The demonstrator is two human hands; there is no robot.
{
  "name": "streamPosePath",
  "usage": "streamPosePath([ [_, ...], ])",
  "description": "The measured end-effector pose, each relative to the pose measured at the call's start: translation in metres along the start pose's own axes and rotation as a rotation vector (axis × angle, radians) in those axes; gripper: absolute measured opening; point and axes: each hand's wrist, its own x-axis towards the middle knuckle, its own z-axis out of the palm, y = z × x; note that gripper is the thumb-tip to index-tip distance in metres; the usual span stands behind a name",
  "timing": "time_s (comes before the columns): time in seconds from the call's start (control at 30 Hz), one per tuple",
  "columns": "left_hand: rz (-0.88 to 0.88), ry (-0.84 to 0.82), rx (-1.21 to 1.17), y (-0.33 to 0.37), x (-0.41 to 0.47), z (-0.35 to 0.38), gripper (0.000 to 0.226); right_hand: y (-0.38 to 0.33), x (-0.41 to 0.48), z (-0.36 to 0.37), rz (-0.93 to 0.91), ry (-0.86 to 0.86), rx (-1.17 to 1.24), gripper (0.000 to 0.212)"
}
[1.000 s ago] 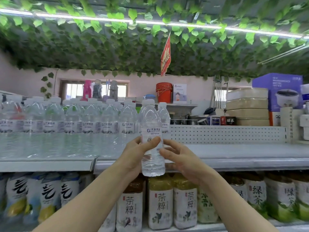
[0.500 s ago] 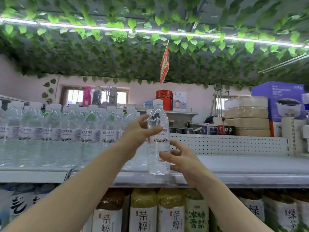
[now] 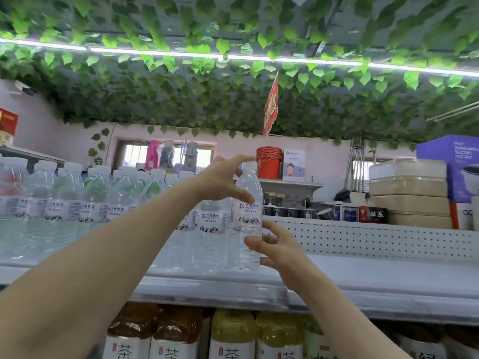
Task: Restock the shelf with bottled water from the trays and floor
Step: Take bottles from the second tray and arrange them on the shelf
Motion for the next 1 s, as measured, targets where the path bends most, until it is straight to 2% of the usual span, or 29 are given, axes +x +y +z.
streamPosePath([
  [0.53,0.054,0.031,0.058,-0.027,0.010,0.009,0.100,0.021,0.023,-0.002,-0.019,0.022,-0.094,0.039],
  [0.8,0.081,0.051,0.299,-0.033,0.013,0.021,0.104,0.030,0.033,-0.002,0.037,0.040,-0.123,0.042],
  [1.0,0.079,0.040,0.264,-0.040,0.016,0.018,0.103,0.031,0.037,-0.004,0.052,0.028,-0.129,0.042],
])
